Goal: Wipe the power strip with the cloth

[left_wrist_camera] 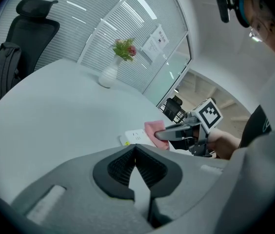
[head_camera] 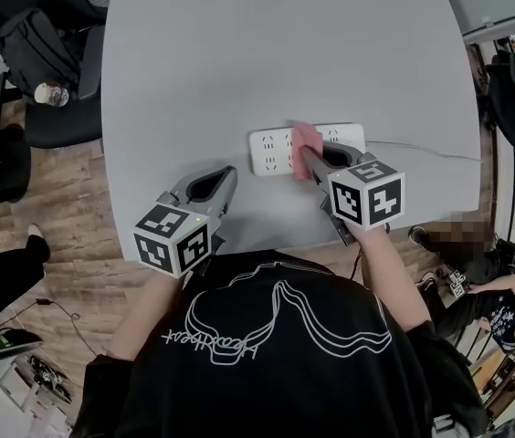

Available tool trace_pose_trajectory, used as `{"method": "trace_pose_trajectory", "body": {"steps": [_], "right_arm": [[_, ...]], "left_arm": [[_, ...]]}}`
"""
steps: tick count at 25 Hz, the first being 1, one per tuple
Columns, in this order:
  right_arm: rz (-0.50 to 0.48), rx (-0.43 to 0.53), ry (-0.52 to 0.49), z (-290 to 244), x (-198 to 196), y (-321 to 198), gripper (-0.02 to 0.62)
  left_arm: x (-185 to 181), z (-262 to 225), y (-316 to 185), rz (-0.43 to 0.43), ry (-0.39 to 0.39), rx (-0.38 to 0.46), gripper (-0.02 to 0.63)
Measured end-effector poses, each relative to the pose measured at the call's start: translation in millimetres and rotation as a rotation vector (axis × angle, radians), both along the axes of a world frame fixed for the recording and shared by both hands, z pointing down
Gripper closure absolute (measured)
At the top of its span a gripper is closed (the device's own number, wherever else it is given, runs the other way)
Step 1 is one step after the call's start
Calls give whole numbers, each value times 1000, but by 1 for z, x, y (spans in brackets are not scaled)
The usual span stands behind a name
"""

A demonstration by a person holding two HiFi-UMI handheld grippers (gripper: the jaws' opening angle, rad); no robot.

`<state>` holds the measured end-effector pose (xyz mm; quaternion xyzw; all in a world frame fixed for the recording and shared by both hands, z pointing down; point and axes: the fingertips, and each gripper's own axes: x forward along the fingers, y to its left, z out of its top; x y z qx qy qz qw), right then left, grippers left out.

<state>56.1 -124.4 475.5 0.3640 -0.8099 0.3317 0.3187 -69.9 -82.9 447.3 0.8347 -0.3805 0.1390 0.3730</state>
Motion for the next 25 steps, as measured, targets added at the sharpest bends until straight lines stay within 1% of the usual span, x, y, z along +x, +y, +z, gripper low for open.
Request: {"method": "trace_pose_trajectory", "body": {"steps": [9, 15, 20, 25], "right_arm": [[61, 2, 14, 1, 31, -3, 557], [122, 2, 10, 0, 56, -6, 557], [152, 4, 31, 0, 81, -6, 557], [205, 11, 62, 0, 109, -8, 557]], "left_arm": [[12, 0, -1, 20, 12, -5, 594], [21, -1, 0, 42, 6, -8, 594], [28, 0, 0, 53, 1, -9, 594], [37, 0, 2, 74, 4, -12, 594]]}}
